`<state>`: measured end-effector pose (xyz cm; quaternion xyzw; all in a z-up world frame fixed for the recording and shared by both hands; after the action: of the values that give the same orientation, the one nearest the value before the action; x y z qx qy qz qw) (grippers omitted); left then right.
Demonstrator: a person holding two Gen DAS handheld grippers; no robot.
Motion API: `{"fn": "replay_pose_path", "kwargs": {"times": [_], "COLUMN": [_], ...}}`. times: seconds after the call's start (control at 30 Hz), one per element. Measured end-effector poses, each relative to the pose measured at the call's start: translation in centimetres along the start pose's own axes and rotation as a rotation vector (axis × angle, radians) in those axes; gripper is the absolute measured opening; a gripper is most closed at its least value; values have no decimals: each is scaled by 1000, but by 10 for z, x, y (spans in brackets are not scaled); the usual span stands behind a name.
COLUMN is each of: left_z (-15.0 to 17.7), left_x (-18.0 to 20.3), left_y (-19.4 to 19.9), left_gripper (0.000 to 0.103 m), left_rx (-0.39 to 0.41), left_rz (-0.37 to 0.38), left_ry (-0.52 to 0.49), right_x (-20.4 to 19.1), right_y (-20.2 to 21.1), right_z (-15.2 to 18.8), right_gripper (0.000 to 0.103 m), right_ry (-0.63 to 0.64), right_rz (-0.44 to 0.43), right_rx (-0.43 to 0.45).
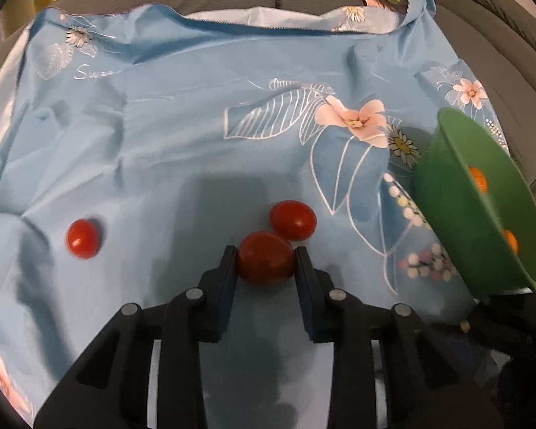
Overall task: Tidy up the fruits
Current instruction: 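Grasp a cherry tomato with the right tool while the left tool grasps another, then carry both cherry tomatoes over the green bowl and open both tools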
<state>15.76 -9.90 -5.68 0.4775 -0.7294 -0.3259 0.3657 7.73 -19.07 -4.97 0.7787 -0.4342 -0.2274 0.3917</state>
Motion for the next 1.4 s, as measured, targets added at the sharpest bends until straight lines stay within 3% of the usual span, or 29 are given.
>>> {"fn": "replay_pose_path", "kwargs": {"times": [0.33,0.7,1.4], "left_z": [35,51,44], "left_x": [5,24,91], "left_y": [65,106,126], "left_gripper": [31,32,32], "left_rx": [47,104,153], "left_rz": [-19,-25,57], "left_ry": [9,-1,-89], "right_x": [-9,-11,26], "right_y": [21,70,133], "right_z": [-9,-11,9], "right_gripper": [27,27,27], "right_ry": [-3,-4,-102], "right_rz": [14,60,175], "right_rx": [52,141,245]}}
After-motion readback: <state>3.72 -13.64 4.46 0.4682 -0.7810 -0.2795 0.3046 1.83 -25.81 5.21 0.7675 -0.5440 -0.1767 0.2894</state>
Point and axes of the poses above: each gripper's, at about its wrist camera, not at the fingertips, and y roughly against the way its jaws point, x to its right, z to its underside, the point moved 1 cm from there along -y, roughly the way its jaws point, and after that the axes turned 11 degrees about y, right-handed, at the moved point
